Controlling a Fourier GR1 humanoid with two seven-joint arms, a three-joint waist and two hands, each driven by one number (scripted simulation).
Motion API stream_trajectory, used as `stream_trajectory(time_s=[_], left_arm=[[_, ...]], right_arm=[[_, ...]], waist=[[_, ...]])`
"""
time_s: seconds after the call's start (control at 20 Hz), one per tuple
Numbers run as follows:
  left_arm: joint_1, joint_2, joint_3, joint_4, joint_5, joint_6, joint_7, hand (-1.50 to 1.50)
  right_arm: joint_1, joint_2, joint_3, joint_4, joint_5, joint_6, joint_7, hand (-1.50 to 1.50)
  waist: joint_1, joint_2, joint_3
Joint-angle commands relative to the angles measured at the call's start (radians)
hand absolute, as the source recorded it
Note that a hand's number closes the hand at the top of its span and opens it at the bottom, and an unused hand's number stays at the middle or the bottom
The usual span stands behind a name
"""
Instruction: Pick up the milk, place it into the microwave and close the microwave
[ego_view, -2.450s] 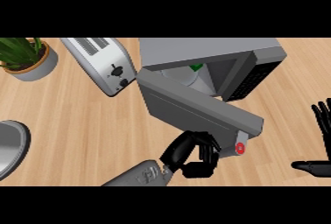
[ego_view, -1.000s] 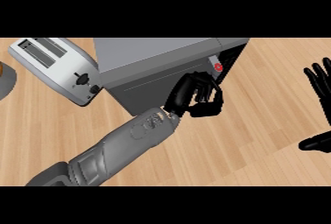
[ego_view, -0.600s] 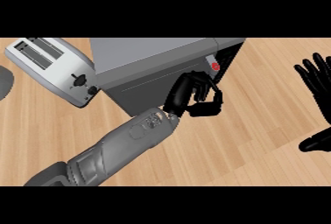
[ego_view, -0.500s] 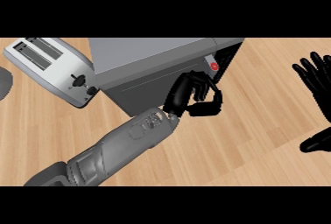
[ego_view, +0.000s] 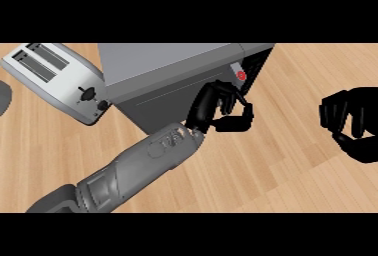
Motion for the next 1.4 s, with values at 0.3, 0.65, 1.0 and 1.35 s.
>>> stream_trajectory(time_s=[0.3, 0.65, 1.0, 1.35], left_arm=[[-0.101, -0.048, 0.011, 0.042, 0.022, 0.017, 0.0, 1.5], [-0.108, -0.048, 0.018, 0.059, 0.036, 0.04, -0.019, 1.5], [-0.106, -0.048, 0.019, 0.063, 0.051, 0.056, -0.025, 1.5], [0.007, -0.049, 0.178, 0.005, 0.256, 0.073, 0.068, 1.5]], right_arm=[[-0.004, -0.011, 0.056, -0.116, -0.033, 0.095, -0.007, 1.5], [0.011, -0.011, 0.089, -0.182, -0.054, 0.094, 0.03, 1.5], [0.024, -0.009, 0.098, -0.249, -0.08, 0.085, 0.051, 1.5], [0.081, -0.04, 0.205, -0.299, -0.077, 0.135, 0.138, 1.5]], waist=[[-0.057, 0.001, 0.003], [-0.068, 0.006, 0.003], [-0.081, -0.001, 0.003], [-0.032, 0.029, -0.015]])
